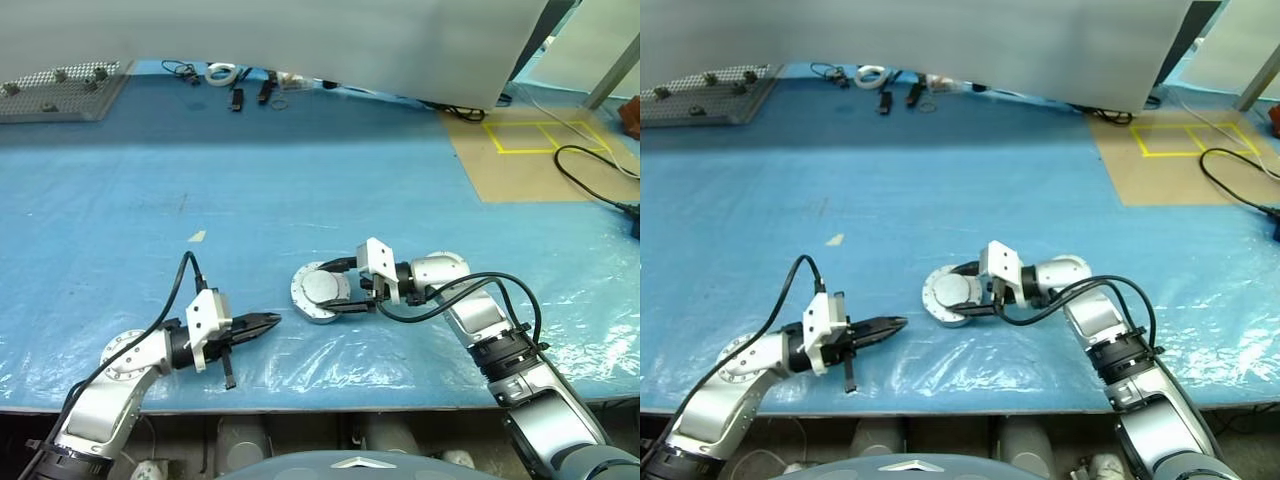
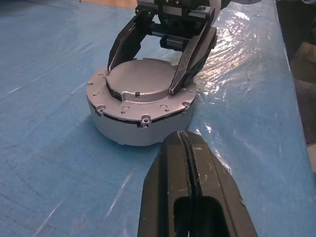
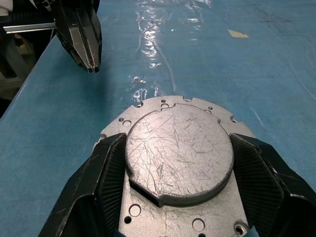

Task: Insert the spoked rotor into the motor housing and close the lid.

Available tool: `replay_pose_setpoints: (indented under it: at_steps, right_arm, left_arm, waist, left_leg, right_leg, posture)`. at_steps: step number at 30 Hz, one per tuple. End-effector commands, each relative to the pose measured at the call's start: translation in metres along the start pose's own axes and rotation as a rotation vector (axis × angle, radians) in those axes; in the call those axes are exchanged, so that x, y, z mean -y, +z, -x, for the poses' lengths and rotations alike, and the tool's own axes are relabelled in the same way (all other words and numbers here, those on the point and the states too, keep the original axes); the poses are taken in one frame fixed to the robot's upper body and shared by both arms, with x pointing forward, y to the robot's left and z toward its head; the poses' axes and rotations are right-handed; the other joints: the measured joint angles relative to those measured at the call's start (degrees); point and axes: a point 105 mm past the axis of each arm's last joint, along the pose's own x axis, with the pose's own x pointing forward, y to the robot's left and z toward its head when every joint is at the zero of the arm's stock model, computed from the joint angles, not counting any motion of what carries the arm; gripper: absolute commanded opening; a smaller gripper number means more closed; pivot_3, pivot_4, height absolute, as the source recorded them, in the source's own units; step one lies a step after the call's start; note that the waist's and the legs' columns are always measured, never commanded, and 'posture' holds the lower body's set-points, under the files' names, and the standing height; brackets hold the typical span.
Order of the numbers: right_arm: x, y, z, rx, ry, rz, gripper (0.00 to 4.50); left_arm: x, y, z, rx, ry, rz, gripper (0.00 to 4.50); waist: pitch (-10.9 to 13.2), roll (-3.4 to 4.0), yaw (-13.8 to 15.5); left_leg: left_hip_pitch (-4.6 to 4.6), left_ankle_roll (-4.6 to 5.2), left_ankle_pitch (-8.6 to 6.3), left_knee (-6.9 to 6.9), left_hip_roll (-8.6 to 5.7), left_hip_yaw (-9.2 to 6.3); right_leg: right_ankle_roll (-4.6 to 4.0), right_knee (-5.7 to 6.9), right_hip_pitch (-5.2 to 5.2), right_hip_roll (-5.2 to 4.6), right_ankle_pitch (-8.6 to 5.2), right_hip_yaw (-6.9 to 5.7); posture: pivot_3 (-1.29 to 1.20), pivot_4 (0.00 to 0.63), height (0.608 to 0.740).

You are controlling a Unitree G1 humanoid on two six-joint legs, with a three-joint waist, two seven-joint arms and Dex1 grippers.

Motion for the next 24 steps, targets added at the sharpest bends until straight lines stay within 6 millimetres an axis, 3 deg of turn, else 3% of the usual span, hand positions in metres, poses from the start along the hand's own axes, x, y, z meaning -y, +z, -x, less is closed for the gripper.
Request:
replay_pose_setpoints:
  at_steps: [1,6,21,24]
  right_arm:
    - [-0.009,-0.026,-0.002,-0.101,0.018,-0.046,2.94]
    - [-0.008,-0.036,0.001,-0.139,0.009,-0.074,2.94]
    - [0.000,-0.031,-0.001,-0.138,-0.033,-0.209,2.94]
    - [-0.001,-0.035,-0.001,-0.178,-0.023,-0.147,2.94]
  left_arm:
    - [0.002,0.006,-0.002,0.019,-0.008,-0.022,0.00]
    - [0.000,0.006,-0.002,0.021,-0.005,-0.025,0.00]
    - [-0.002,0.007,-0.004,0.025,-0.008,-0.029,0.00]
    - [-0.002,0.006,-0.004,0.025,-0.009,-0.029,0.00]
  waist:
    - [-0.1,-0.01,0.0]
    - [-0.3,-0.01,0.0]
    - [-0.5,0.01,0.0]
    - [-0.5,0.01,0.0]
  left_leg:
    - [0.01,0.03,-0.02,0.00,0.00,0.00]
    - [0.02,0.14,-0.08,0.00,0.00,0.01]
    - [0.24,0.17,-0.11,-0.02,-0.01,0.02]
    - [0.23,0.17,-0.11,-0.04,0.00,0.02]
  right_leg:
    - [0.00,0.00,0.01,0.00,0.00,0.00]
    - [0.00,0.00,0.02,0.00,0.00,0.01]
    - [-0.01,0.00,0.20,-0.01,0.00,0.03]
    - [-0.01,-0.02,0.20,-0.01,0.00,0.03]
  posture:
    - [0.00,0.150,0.740]
    - [0.00,0.150,0.740]
    - [0.00,0.150,0.740]
    - [0.00,0.150,0.740]
